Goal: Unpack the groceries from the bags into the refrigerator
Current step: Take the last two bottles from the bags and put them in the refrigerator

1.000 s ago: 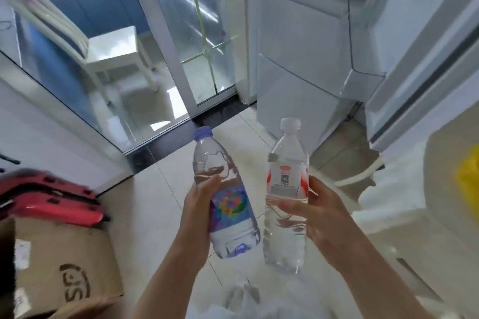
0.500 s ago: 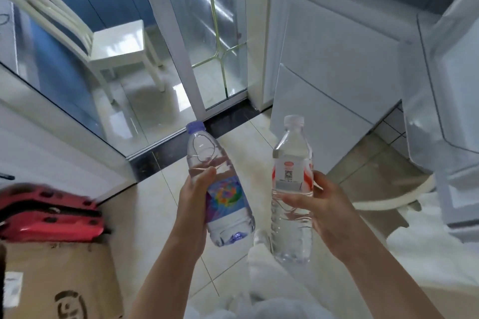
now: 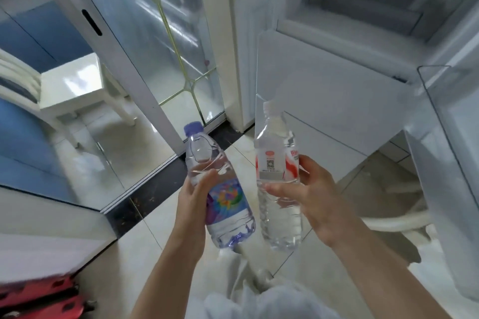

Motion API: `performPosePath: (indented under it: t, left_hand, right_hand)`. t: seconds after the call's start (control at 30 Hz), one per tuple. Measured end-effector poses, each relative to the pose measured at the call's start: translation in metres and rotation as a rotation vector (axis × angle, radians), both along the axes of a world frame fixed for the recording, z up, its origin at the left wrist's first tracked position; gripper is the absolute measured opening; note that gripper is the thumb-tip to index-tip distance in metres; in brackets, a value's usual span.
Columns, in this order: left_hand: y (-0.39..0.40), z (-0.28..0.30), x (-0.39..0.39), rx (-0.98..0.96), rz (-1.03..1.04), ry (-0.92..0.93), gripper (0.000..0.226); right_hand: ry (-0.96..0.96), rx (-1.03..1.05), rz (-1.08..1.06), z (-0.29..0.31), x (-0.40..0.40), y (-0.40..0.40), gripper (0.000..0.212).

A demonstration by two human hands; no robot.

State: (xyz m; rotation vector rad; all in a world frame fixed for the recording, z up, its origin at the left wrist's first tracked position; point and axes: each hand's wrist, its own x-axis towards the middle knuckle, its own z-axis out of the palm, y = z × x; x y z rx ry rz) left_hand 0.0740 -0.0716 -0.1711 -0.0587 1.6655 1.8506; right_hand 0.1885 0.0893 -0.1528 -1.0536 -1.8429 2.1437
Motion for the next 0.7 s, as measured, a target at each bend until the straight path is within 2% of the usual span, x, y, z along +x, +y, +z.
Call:
performPosePath:
  t: [0.07,0.27,0.33,0.47,0.6,0.7]
  left_hand:
    - [0.02,-0.003,-0.029,0.006,-0.037,-0.013,0.041]
    - [0.078,-0.003,-0.135,-0.058,-0.177,0.012,0.03]
    - [0.096,0.001,-0.169,-0.055,-0.222,0.024,0.037]
    - [0.138,0.016,-0.23,-0.016,-0.344,0.104,0.067]
    - [0.191,0.032,-0.266,0.052,-0.463,0.12,0.074]
    - [0.236,0.049,-0.282,0.106,-0.553,0.153,0.069]
  right_hand:
    - [-0.019,-0.003,-0.047,-0.002,-0.024,0.014,0.053]
    - [-0.029,0.003,-0.202,-0.002,-0.111,0.051,0.057]
    - [-0.029,-0.005,-0.263,0.003,-0.139,0.063,0.058]
    - [-0.01,0.011,-0.393,0.018,-0.184,0.086,0.064]
    - [0.026,0.073,-0.538,0.034,-0.208,0.114,0.054]
    - [0.045,0.159,-0.611,0.053,-0.217,0.139,0.055]
